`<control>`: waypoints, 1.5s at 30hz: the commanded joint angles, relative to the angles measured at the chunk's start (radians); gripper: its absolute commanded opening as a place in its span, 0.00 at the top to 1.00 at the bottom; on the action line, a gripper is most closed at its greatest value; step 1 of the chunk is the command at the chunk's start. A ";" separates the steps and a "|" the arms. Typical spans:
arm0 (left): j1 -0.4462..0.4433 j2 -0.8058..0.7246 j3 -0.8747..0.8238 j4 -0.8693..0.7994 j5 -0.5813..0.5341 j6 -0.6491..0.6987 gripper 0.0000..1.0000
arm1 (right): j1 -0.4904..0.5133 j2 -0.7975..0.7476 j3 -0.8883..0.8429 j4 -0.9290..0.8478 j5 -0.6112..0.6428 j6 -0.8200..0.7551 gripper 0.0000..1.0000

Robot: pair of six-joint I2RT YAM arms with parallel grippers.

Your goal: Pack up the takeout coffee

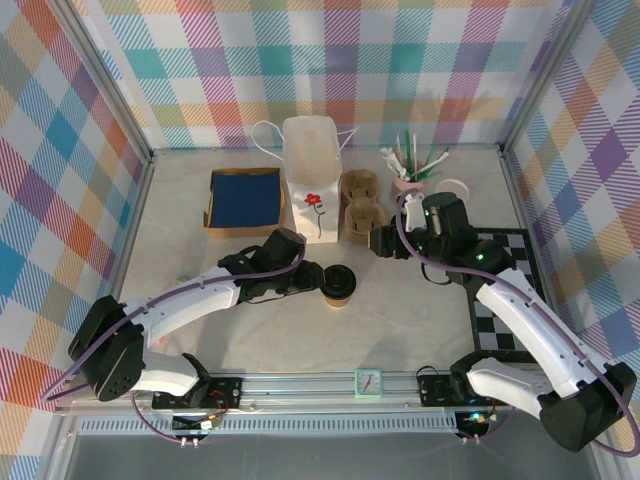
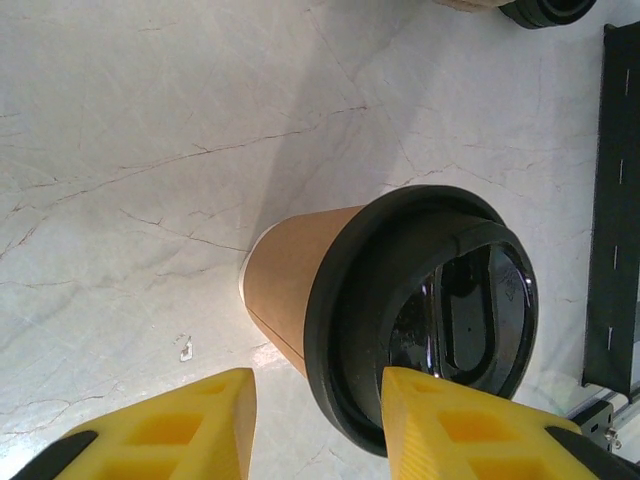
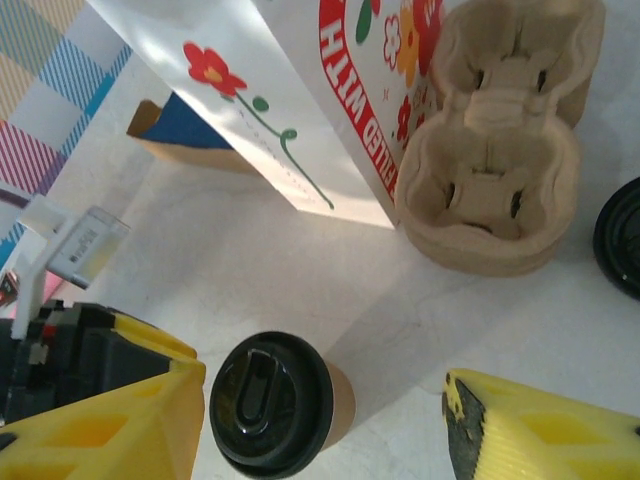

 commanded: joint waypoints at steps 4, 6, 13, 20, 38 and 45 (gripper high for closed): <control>-0.013 -0.033 0.012 -0.043 -0.022 0.015 0.59 | -0.004 0.092 0.016 -0.104 -0.112 0.015 0.34; -0.013 -0.023 0.019 -0.046 -0.015 0.021 0.59 | -0.003 0.122 0.014 -0.115 -0.160 0.018 0.33; -0.029 0.018 0.026 -0.023 -0.003 0.020 0.58 | 0.012 0.175 -0.024 -0.108 -0.231 0.035 0.32; -0.045 0.056 0.040 -0.013 -0.003 0.022 0.57 | 0.055 0.242 -0.032 -0.088 -0.216 0.044 0.33; -0.046 0.084 0.023 0.004 -0.011 0.012 0.57 | 0.079 0.335 -0.060 -0.040 -0.194 0.057 0.39; -0.046 0.103 0.014 0.016 -0.014 0.009 0.58 | 0.079 0.360 -0.069 -0.033 -0.184 0.049 0.46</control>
